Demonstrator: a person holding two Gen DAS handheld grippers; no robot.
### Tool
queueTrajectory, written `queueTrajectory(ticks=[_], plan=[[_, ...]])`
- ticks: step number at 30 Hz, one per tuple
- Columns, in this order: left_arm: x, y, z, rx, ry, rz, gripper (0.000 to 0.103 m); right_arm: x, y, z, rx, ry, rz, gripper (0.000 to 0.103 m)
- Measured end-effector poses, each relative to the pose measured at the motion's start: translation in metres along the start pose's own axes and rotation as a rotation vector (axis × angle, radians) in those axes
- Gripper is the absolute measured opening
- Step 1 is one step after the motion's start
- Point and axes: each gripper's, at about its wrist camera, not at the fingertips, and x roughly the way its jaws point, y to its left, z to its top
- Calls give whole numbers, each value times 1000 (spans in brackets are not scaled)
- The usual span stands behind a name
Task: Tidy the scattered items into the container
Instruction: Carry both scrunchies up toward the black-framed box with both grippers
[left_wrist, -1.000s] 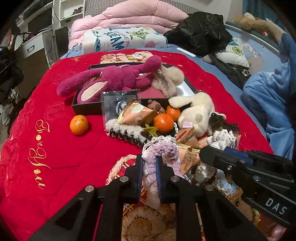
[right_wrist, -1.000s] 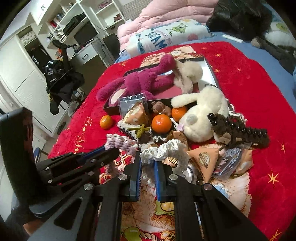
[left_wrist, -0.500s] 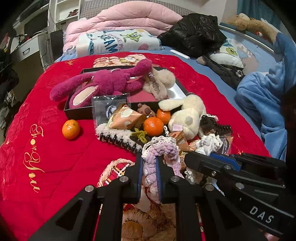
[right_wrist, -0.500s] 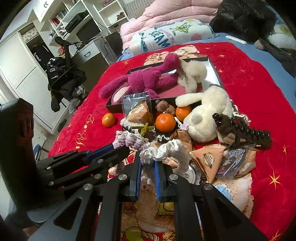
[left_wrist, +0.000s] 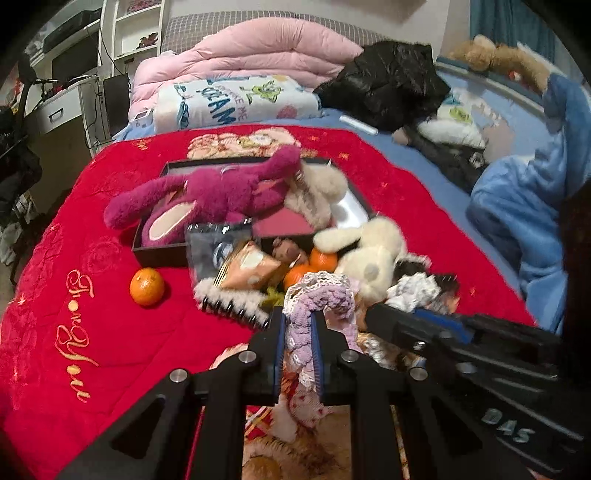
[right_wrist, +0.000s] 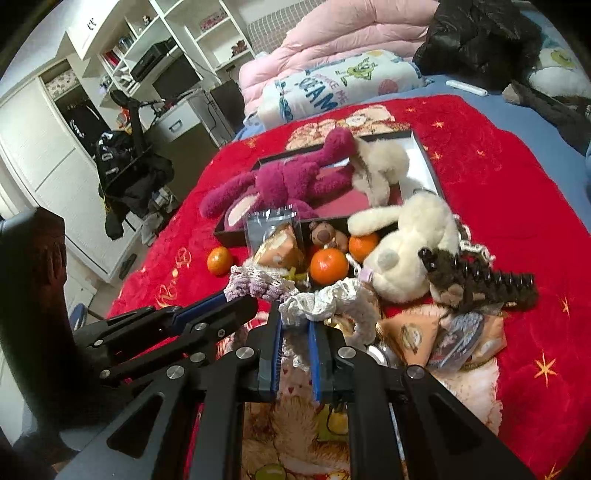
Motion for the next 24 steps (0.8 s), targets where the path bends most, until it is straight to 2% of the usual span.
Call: queueTrajectory(ticks=[4, 7, 14, 18, 24], plan=[[3, -8, 10, 43, 9, 53, 14, 1, -4, 10, 8, -28, -23, 13], [12, -6, 18, 26, 24, 51, 14, -1, -2, 23, -10, -52, -53, 12], [31, -2, 45, 18, -1, 62, 14, -1, -5, 50, -27, -79, -64, 12], [52, 2, 68, -7, -11, 57, 14, 10, -18, 65, -3, -81, -62, 13], [87, 3, 95, 9, -25, 63, 14, 37, -40, 92, 37, -79, -86, 13]])
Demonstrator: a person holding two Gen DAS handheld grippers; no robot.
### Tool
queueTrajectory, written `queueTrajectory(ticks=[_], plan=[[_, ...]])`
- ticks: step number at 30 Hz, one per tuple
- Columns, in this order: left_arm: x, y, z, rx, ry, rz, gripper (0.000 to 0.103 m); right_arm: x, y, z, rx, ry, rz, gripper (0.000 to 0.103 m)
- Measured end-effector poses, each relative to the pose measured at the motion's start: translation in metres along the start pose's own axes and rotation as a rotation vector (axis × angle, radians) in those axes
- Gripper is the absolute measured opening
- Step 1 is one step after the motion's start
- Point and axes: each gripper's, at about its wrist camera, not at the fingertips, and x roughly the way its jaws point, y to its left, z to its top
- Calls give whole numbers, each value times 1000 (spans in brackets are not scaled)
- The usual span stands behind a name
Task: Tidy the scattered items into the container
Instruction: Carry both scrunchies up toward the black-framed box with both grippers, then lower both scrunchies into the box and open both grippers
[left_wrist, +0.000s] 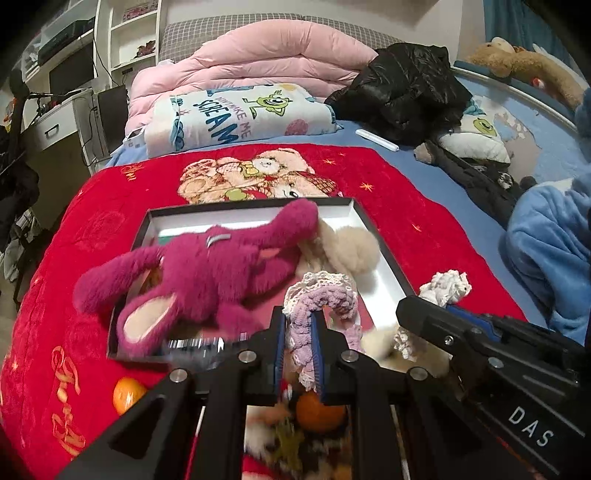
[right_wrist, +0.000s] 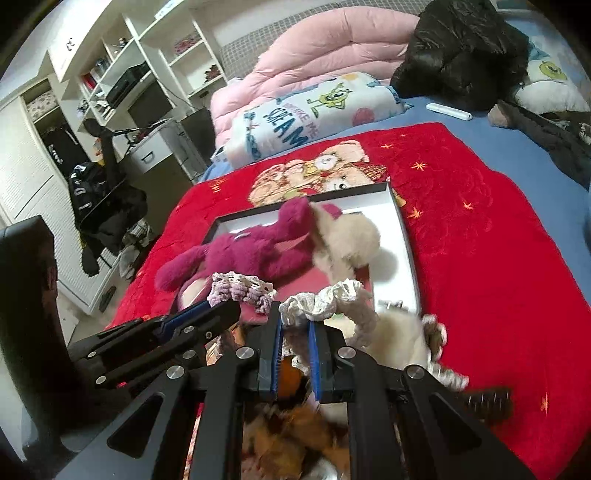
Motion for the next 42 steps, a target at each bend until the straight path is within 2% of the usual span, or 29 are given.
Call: queueTrajectory(ticks=[4, 8, 15, 20, 27, 42], plan=[[27, 7, 12, -19, 18, -15, 14, 23, -10, 17, 16, 4, -10, 13], [48, 6, 14, 33, 27, -8, 14, 44, -16, 26, 6, 6, -38, 13], [76, 9, 6, -25, 68, -62, 14, 83, -41, 26, 59, 62, -62, 13], [93, 11, -1, -23, 102, -45, 14, 100, -49, 25, 86, 124, -73, 13], [99, 10, -6, -25, 123, -42, 14, 115, -52, 17, 77, 180, -115, 13], [105, 7, -7, -30, 129, -30, 14, 116, -53, 15, 77, 176, -113, 13]])
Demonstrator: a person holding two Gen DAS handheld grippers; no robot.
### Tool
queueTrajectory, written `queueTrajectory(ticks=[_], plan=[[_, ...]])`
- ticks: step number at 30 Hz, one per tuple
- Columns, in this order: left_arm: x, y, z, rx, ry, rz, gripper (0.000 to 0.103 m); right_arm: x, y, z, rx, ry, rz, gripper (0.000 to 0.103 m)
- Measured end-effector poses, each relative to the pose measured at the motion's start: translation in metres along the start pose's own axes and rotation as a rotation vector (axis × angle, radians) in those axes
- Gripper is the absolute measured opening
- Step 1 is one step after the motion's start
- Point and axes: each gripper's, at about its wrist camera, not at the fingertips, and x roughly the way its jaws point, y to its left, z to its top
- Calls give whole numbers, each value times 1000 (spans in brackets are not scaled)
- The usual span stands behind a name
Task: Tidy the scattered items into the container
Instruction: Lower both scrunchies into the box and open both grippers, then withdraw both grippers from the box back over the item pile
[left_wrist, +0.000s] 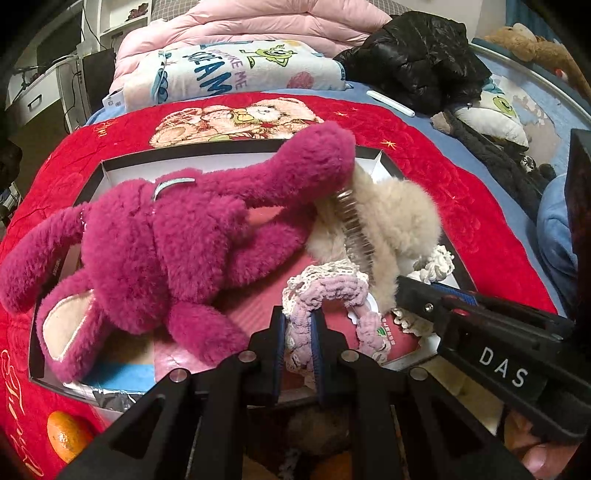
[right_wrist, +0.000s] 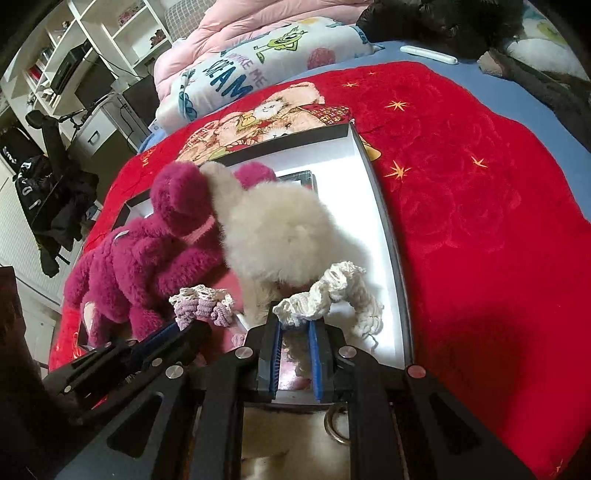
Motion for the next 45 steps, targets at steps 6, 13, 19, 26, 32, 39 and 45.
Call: queueTrajectory(ticks=[6, 13, 19, 26, 32, 39, 45], plan=[[-1, 0, -2, 9, 0, 7, 14, 0, -1, 0, -3, 2, 1, 13], [-1, 1, -1, -5, 8, -1, 18, -1, 3, 0, -25, 3, -19, 15], [-5, -2, -2, 6, 7, -4, 71, -6, 3, 1, -24, 7, -10, 44], [-12, -7, 0, 6, -12, -39, 103, -12, 2, 3, -6, 15, 22, 72], [-14, -8, 1, 3, -27, -38, 103, -14, 5, 4, 2, 27, 71, 93], [-15, -8, 2, 5, -25, -38, 103, -15, 9, 5, 3, 36, 93, 99], [-19, -7, 1, 7, -29, -35, 103, -16, 10, 6, 6, 43, 95, 103]])
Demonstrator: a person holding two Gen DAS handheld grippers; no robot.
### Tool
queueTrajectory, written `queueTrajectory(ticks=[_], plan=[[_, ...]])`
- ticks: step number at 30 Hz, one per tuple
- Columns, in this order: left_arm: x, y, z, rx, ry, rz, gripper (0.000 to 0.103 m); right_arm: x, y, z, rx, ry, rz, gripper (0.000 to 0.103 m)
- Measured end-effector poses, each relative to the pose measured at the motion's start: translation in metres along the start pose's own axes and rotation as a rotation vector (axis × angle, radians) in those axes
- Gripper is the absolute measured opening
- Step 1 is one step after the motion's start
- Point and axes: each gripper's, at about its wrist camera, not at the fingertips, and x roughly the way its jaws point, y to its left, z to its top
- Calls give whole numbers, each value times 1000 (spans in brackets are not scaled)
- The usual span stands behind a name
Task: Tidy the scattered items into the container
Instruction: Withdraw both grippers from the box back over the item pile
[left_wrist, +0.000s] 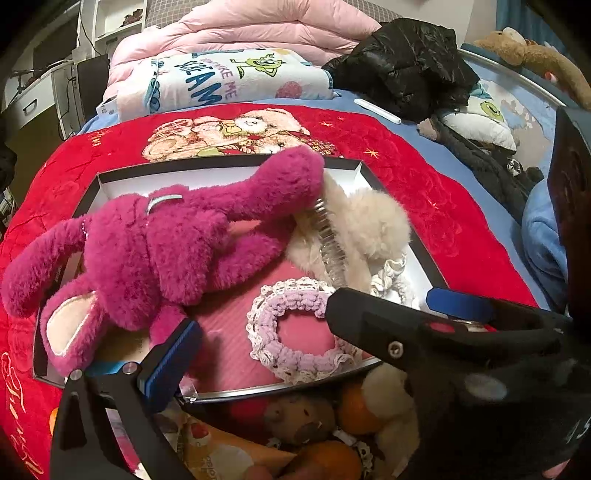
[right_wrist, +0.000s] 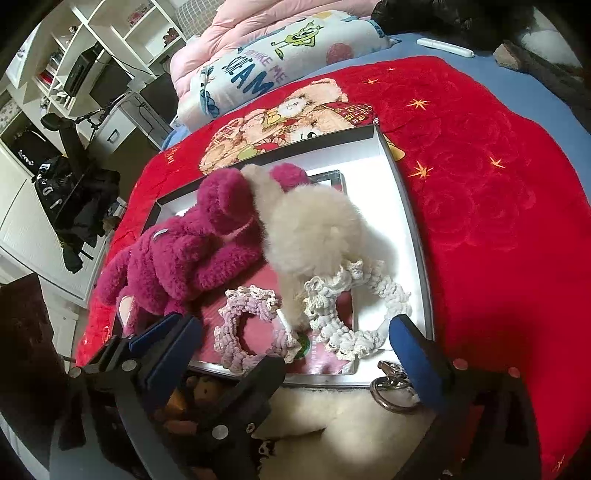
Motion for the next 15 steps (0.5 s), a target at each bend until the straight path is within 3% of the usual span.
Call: queueTrajectory(ticks=[15], plan=[[-50, 9, 17, -1, -74, -10, 103, -36, 13, 10, -21, -72, -10, 103]])
